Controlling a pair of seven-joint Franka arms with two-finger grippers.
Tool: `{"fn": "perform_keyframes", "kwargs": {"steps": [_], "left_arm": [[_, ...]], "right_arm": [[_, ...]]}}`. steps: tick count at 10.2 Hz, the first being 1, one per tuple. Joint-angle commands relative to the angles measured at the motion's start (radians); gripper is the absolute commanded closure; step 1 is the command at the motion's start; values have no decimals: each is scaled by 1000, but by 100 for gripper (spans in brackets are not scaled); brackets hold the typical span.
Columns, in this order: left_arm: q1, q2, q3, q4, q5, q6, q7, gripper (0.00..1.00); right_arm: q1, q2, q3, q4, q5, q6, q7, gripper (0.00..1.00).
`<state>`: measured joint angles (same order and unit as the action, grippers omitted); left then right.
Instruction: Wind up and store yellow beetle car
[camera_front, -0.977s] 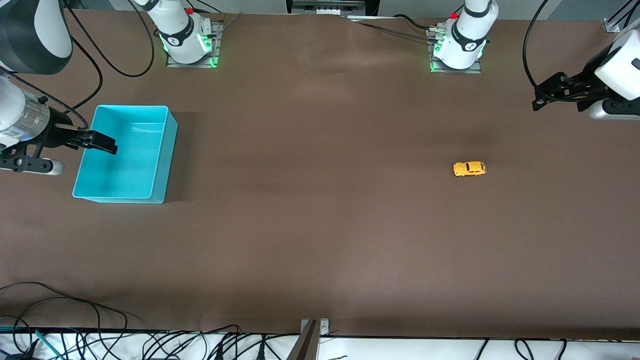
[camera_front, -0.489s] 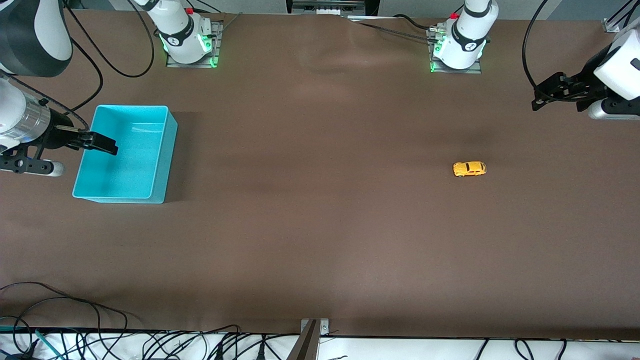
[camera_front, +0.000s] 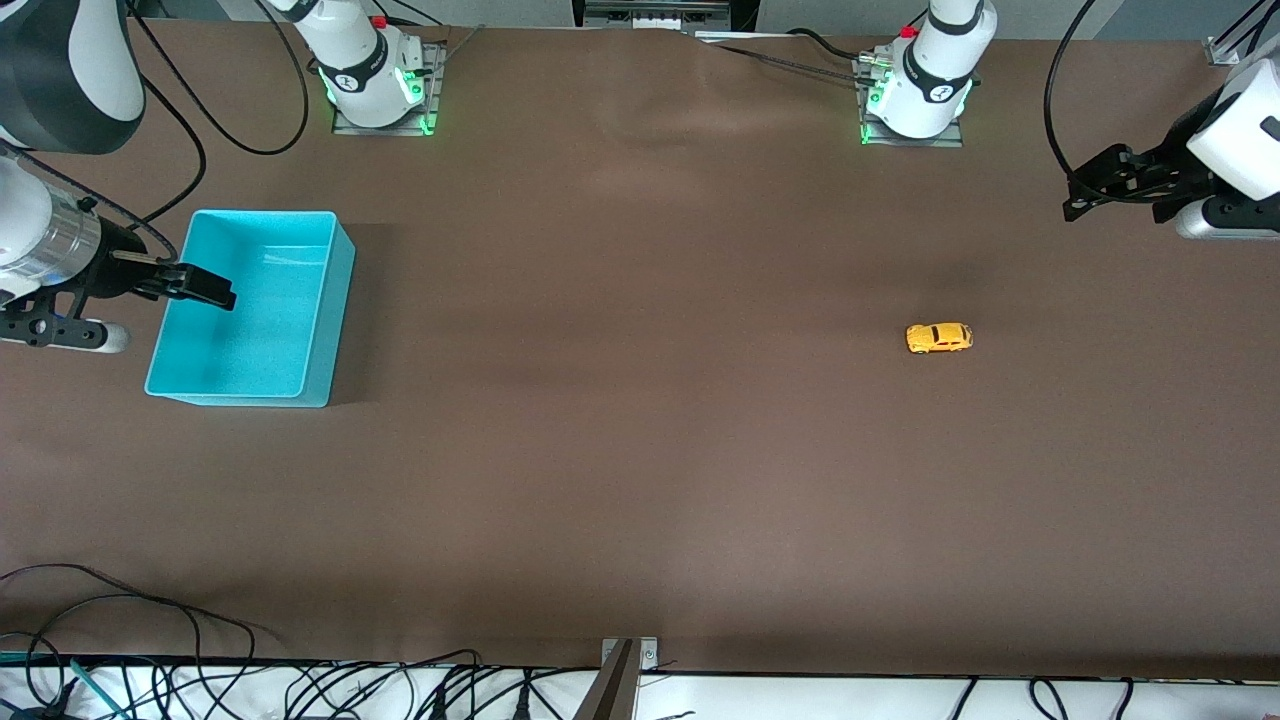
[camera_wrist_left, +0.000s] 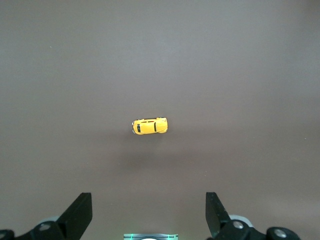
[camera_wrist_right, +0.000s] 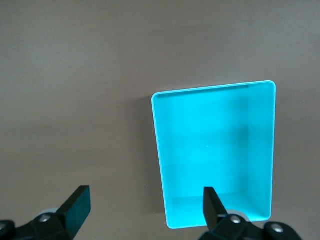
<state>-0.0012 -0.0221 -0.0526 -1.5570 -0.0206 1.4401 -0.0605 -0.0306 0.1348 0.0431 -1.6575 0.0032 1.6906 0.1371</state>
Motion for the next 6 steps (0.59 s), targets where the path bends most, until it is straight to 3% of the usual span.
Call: {"fn": "perform_keyframes", "kwargs": {"steps": [1,3,6], "left_arm": [[7,11,-4,23,-9,-14,8,0],[15,75,-1,6,-4,29,7,0],[33,85,10,-81,14,108,10,0]], "right_arm": [[-6,2,0,13,20,0,-31,0],[-12,2,0,12,20,0,-33,0],[-12,2,0,12,21,0,-33,0]]}}
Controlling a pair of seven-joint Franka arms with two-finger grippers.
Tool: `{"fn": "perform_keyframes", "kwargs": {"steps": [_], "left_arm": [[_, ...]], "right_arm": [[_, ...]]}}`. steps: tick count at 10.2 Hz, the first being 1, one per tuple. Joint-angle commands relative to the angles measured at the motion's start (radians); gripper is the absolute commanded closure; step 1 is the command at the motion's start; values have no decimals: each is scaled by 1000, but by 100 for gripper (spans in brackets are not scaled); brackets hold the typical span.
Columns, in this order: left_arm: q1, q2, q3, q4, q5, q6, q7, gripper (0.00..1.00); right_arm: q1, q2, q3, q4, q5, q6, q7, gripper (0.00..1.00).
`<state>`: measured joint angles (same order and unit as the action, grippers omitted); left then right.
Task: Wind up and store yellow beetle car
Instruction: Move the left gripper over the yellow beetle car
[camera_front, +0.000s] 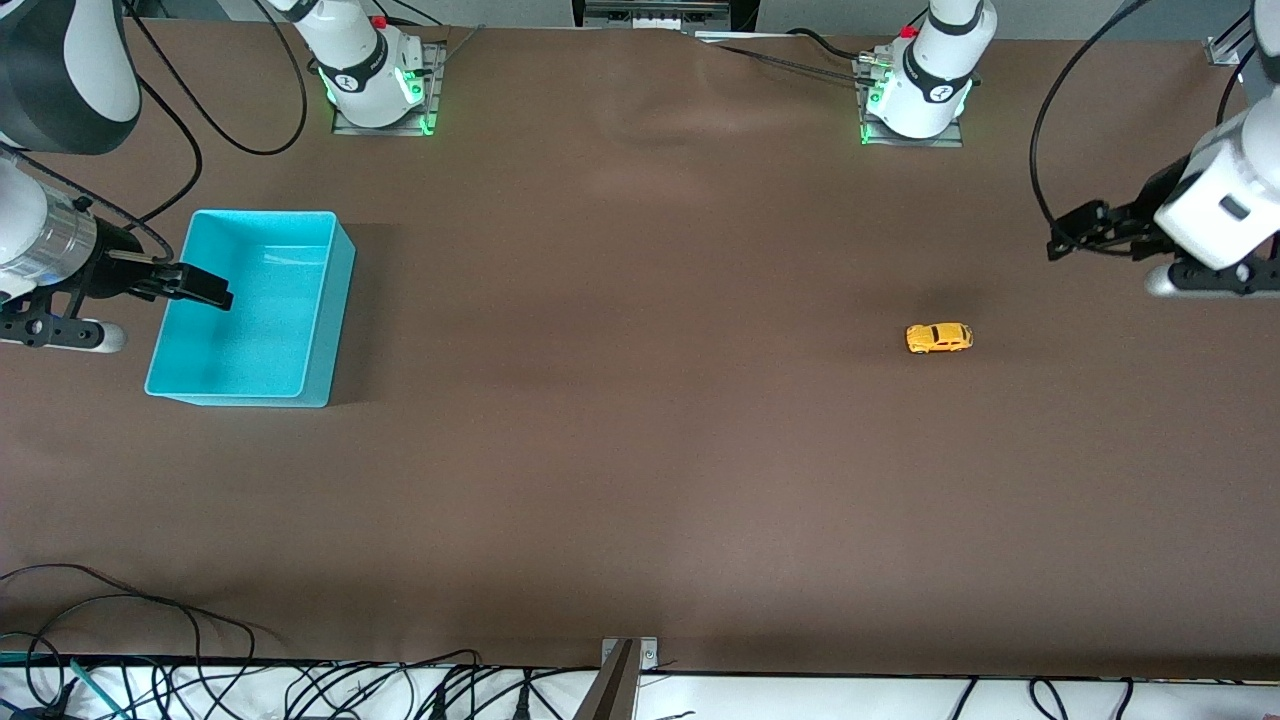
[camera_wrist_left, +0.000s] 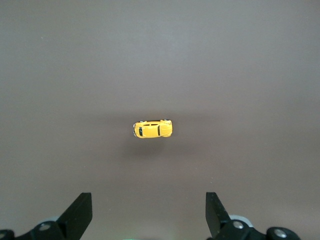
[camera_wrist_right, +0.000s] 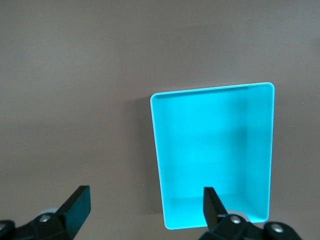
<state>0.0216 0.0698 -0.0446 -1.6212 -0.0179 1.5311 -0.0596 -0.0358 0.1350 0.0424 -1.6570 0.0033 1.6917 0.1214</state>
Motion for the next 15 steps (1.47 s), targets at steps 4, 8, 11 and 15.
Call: {"fn": "perform_keyframes", "kwargs": {"steps": [4,8,11,15], "left_arm": [[35,-11,6,-185,12,183,11,0],[34,-27,12,-376,12,403,11,0],[35,-22,14,-520,12,596,12,0],[24,-2,14,-655,12,807,12,0]], "right_arm": [[-9,2,1,11,21,0,-16,0],[-6,2,1,11,20,0,-14,0],[-4,0,2,13,21,-6,1,0],[-4,2,2,13,21,-4,-3,0]]}}
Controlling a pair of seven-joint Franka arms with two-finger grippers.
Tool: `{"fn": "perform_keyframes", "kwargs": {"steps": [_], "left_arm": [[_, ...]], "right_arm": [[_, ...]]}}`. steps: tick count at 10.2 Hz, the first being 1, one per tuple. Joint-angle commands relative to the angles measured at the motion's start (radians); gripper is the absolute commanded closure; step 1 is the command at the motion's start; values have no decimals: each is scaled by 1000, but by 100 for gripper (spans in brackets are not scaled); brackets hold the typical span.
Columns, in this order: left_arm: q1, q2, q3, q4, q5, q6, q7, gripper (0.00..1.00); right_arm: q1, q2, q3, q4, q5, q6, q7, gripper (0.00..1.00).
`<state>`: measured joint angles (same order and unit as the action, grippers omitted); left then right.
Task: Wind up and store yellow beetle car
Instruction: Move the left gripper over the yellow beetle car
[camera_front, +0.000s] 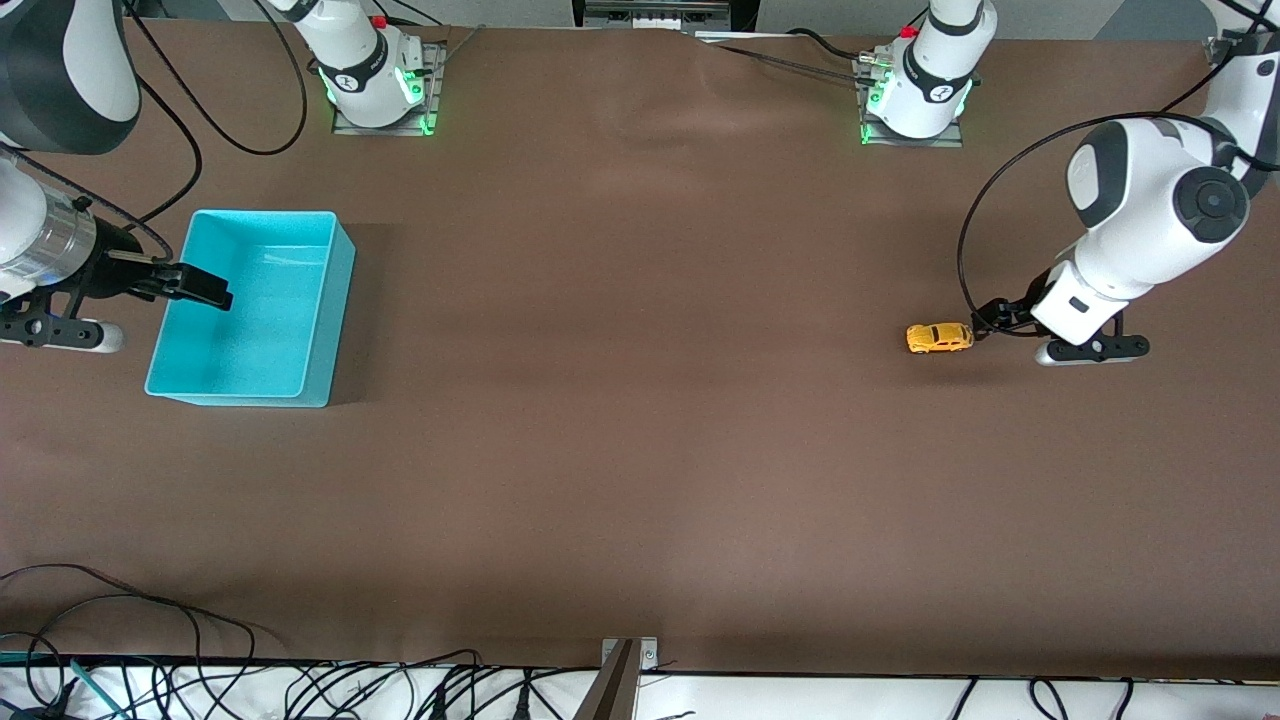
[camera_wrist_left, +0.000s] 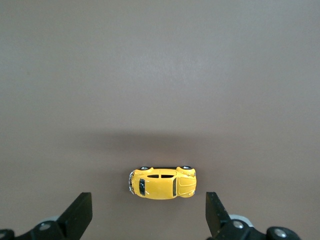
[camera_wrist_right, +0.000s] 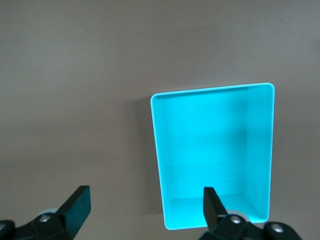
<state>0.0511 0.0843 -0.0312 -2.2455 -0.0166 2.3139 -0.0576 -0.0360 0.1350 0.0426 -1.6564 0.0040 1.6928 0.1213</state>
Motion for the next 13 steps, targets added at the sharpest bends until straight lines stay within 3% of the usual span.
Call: {"fn": "perform_keyframes", "kwargs": {"steps": [1,2,4,13], "left_arm": [[-5,3,-1,-37,10,25,19,0],[-5,30,1,-45,9,36,44,0],[-4,60,1,-63,-3,120,306,0],[-5,179,1,-79,10,171,1241,0]], "right_arm": [[-5,1,0,12,21,-5,-2,0],[-5,1,2,12,19,-4,-2,0],[-5,1,2,12,19,-4,-3,0],[-5,1,2,12,17,-1,-20,0]]}}
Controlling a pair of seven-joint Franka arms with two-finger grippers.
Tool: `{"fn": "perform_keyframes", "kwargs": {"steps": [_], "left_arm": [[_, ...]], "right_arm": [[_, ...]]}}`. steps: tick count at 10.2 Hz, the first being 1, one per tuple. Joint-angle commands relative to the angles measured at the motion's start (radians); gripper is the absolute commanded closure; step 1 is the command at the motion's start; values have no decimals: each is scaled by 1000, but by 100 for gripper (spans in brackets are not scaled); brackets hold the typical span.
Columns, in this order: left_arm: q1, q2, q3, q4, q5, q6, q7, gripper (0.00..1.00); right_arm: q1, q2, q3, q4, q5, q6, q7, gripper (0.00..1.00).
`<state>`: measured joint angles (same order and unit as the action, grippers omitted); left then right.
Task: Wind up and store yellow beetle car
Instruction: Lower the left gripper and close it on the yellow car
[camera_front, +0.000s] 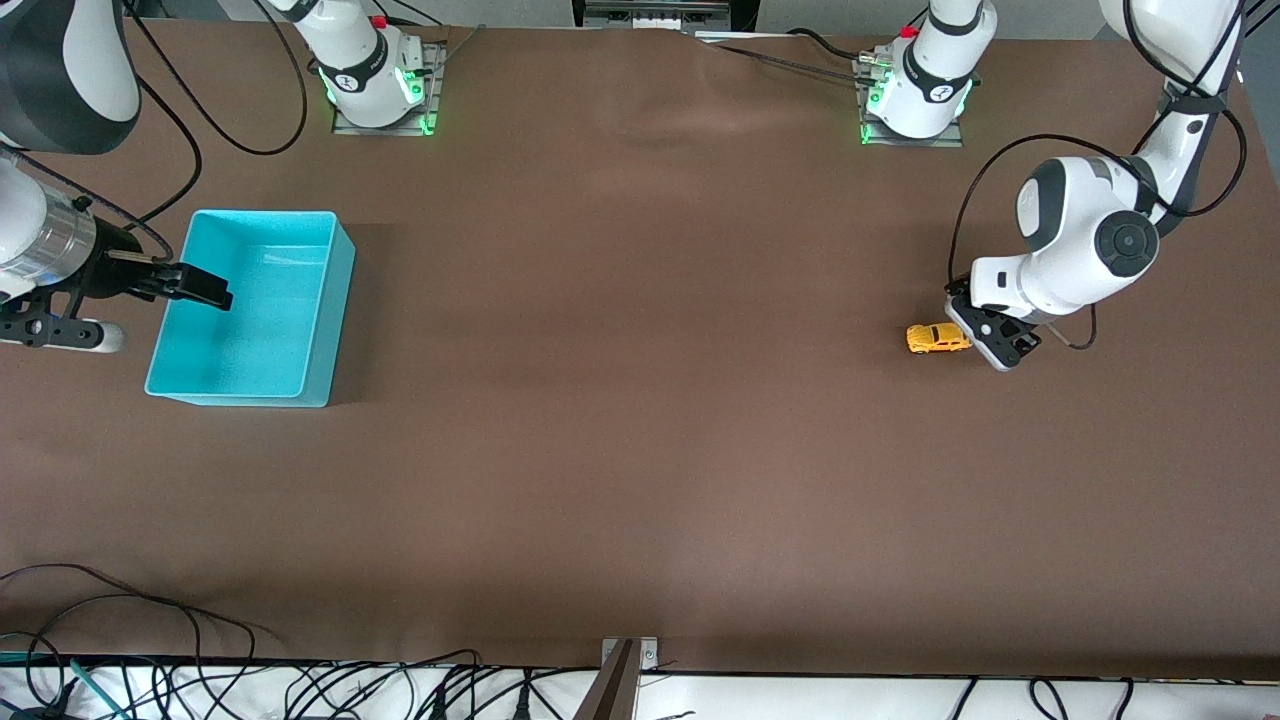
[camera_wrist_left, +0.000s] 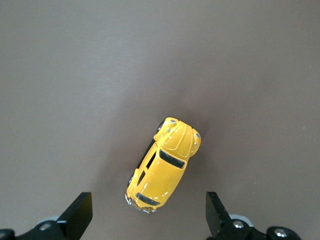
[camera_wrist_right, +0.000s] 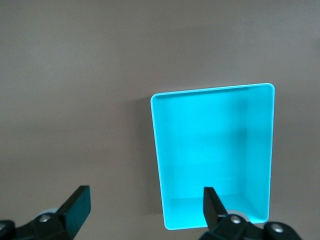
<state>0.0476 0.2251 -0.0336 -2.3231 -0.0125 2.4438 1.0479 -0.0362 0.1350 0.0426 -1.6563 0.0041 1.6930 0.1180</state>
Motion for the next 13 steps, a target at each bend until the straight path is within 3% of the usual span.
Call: {"fn": "perform_keyframes", "kwargs": {"steps": [1,5,9,12,13], "left_arm": [[-2,60,3,-1,6,84,241,0],[0,117,3,-1,5,147,421,0],[-3,123,3,-1,6,147,445,4],[-5,117,3,-2,23,146,448,65],[-5,117,3,-1,51,144,458,79]], "right_arm": [[-5,1,2,12,17,-1,-17,0],[-5,1,2,12,16,-1,-17,0],[-4,1,2,12,16,-1,-11,0],[-4,1,2,12,17,-9,2,0],[-4,1,2,12,19,-9,2,0]]}}
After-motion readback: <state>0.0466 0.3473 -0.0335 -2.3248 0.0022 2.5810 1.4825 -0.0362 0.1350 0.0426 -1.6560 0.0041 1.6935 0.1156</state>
